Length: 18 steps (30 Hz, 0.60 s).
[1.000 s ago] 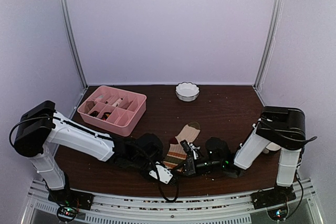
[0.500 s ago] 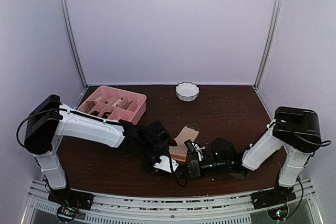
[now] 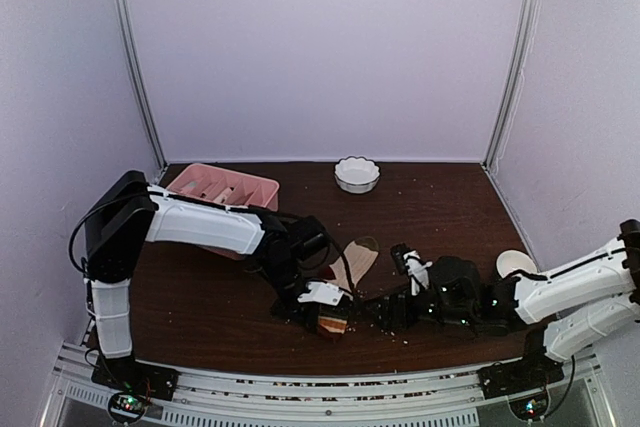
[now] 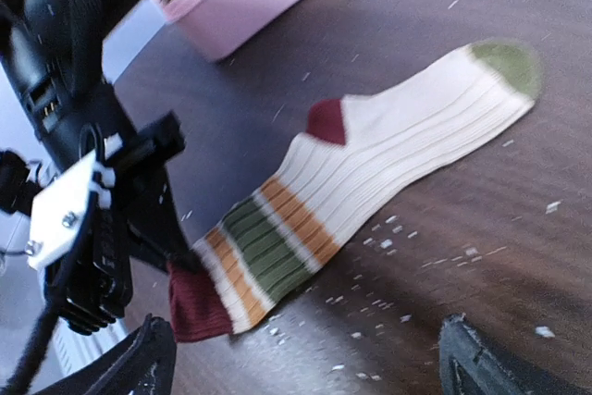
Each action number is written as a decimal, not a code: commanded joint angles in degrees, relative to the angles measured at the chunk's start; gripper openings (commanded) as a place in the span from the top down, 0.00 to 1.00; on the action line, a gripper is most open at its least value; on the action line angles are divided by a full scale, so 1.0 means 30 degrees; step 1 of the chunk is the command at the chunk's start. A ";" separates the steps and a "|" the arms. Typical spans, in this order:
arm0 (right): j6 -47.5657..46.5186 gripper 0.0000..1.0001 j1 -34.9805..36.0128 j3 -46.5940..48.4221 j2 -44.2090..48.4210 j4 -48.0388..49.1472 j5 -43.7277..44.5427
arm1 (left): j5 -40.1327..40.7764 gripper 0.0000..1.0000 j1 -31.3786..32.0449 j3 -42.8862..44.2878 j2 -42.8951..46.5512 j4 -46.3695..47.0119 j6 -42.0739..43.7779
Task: Roll the socks
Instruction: Roll the sock at the center of the board.
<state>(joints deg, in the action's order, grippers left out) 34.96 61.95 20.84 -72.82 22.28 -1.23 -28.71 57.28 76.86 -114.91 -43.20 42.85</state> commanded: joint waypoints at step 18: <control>-0.6690 0.20 0.3607 -0.1057 -0.1511 0.4514 0.2849 | -0.4482 1.00 -0.1859 0.4328 -0.4534 -0.4951 -0.3342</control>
<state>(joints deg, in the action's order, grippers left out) 18.39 71.37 15.51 -68.27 25.82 13.19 -39.97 52.88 88.31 -126.26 -55.96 35.88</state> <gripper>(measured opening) 0.839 0.023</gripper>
